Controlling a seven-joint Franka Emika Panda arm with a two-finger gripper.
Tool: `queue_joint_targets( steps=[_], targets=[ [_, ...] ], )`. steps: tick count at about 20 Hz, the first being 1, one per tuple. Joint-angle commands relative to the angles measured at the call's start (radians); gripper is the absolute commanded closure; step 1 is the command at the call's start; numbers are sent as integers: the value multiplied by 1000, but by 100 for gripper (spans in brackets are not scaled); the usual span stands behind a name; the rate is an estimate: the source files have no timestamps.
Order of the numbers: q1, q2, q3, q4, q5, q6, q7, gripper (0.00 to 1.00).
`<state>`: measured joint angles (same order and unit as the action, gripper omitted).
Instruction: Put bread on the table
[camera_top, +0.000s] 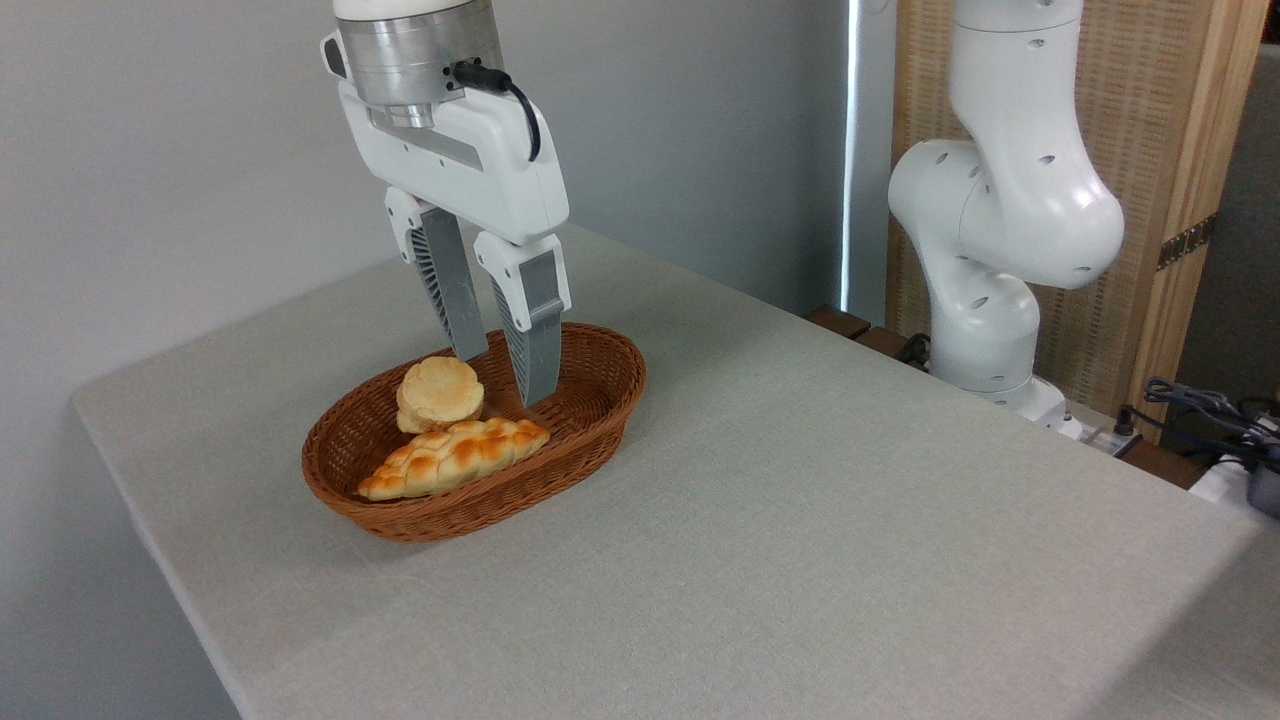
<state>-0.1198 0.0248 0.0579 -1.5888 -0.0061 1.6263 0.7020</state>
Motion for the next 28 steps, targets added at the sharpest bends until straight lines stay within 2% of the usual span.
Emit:
queue_joint_targets(
  steps=[1,13,18,21,22,25,27,28],
  targets=[
    [-6,-5,19,-4,-23,3,-10,0],
    [-8,4,8,-2,-31,6,-15,0],
    [-30,-23,2,-25,-124,41,-15,0],
    [-89,-89,-6,-173,-135,182,-15,0],
    [-104,-98,-27,-212,-150,226,-13,0],
    [-121,-100,-99,-319,-160,393,-1,0],
    [-165,-92,-102,-373,-160,502,-1,0],
    [-169,-91,-105,-396,-160,526,1,0]
  ],
)
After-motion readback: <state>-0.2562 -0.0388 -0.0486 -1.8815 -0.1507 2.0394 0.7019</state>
